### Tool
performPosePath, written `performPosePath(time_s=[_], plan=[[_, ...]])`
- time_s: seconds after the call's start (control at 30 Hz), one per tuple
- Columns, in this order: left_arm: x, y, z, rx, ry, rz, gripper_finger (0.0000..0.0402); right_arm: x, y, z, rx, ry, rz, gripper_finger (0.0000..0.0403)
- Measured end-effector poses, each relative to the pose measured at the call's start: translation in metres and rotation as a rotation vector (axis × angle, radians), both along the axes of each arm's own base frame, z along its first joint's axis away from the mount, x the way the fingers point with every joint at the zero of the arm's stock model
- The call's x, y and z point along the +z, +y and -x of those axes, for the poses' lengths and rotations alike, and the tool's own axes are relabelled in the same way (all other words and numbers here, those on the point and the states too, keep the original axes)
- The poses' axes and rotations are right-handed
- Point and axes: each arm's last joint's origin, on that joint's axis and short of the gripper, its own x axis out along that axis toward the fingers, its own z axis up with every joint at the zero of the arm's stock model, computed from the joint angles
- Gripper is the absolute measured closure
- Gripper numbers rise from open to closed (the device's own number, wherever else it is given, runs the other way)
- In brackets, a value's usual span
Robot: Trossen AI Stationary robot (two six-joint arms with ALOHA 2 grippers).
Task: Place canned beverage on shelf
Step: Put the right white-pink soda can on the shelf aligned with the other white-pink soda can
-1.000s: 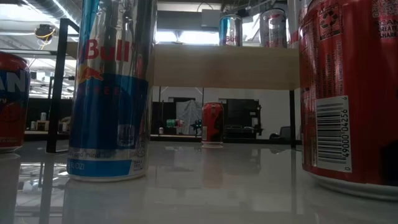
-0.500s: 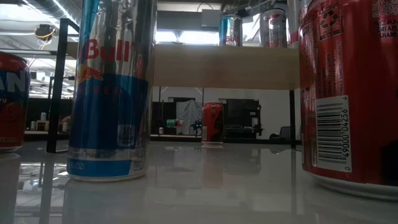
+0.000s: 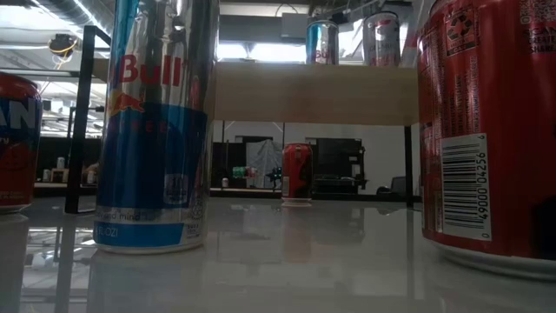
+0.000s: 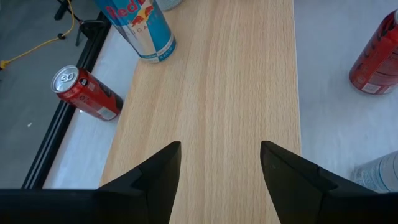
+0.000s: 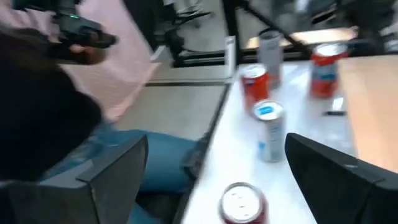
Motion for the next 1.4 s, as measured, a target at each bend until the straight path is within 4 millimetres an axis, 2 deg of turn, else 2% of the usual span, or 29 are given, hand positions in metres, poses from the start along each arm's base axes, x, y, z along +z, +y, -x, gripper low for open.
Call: performPosePath(time_s=[0.17,0.3,0.47,0.73,1.4], plan=[[0.001,0.0,-0.001,0.0,-0.017,0.006,0.019,0.0,0.0,0.003,-0.201,-0.088,0.186,0.0033],[0.002,-0.001,-0.002,-0.003,-0.026,0.008,0.019,-0.007,-0.014,0.0,-0.359,-0.048,0.314,0.0033],[0.002,-0.001,-0.002,-0.002,-0.027,0.008,0.019,-0.012,-0.031,-0.009,-0.423,0.005,0.355,0.0033],[0.002,-0.001,-0.002,-0.002,-0.032,0.01,0.019,-0.016,-0.042,-0.018,-0.405,0.048,0.335,0.0033],[0.003,-0.001,-0.003,-0.022,-0.038,-0.007,0.019,-0.016,-0.04,-0.018,-0.369,0.076,0.245,0.0033]])
